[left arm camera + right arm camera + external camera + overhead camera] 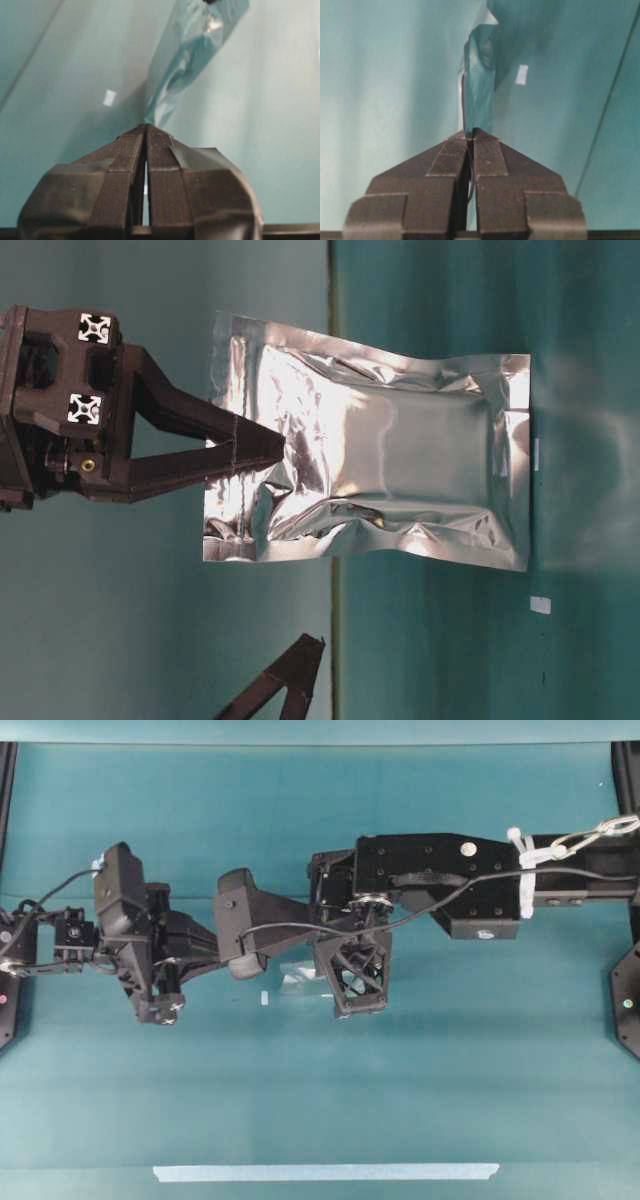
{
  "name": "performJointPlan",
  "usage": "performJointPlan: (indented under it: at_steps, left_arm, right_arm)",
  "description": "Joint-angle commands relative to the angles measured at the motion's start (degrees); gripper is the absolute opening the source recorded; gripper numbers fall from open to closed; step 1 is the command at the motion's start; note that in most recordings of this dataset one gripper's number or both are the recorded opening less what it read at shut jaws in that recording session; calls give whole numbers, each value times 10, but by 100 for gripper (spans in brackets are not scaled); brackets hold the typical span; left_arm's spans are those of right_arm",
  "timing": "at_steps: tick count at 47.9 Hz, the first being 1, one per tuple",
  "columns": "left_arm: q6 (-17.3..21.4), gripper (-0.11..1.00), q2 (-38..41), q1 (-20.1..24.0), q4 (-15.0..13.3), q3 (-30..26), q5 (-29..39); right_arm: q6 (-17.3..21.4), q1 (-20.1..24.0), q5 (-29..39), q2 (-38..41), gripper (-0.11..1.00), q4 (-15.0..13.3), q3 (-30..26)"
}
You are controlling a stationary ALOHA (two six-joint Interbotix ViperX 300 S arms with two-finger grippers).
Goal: Hand over the silver zip bag and make it stand upright.
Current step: 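Move the left gripper toward the bag's lower edge under the right gripper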
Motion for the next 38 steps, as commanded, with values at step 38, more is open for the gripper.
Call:
performJointPlan:
  at_steps: [38]
  left_arm:
    - [-41,0,-58,25,1,-33,105]
  right_arm:
    - [41,3,-1,-7,3,-1,-2]
